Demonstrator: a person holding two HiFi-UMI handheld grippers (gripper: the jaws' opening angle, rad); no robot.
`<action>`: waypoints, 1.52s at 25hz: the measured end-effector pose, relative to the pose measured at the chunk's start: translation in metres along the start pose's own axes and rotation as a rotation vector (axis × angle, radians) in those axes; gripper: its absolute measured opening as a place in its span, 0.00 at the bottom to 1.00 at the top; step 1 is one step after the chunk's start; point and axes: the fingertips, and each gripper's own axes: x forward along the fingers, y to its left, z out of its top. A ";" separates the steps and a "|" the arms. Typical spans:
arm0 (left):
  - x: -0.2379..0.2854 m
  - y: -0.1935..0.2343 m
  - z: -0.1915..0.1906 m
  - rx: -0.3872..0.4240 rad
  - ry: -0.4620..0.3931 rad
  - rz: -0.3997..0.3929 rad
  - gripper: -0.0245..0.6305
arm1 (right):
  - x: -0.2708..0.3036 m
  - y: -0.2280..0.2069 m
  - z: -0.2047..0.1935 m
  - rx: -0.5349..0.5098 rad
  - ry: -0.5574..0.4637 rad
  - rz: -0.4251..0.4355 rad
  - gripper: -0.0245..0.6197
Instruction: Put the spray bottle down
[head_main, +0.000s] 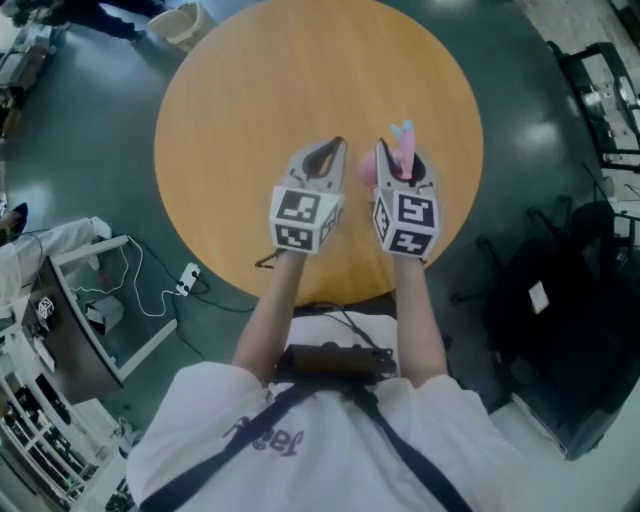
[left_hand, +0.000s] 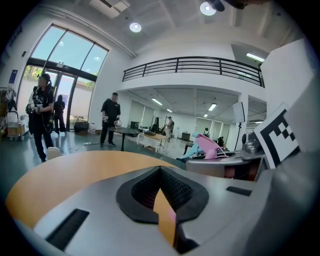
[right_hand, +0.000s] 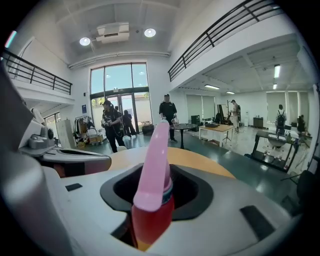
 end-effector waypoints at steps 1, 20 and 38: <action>0.004 0.002 -0.003 -0.006 0.006 0.003 0.05 | 0.006 -0.002 -0.002 -0.013 0.008 0.000 0.31; 0.065 0.032 -0.046 -0.067 0.047 0.050 0.05 | 0.123 -0.022 -0.011 -0.196 -0.011 0.048 0.30; 0.069 0.034 -0.059 -0.092 0.075 0.088 0.05 | 0.136 -0.024 -0.028 -0.210 0.000 0.054 0.31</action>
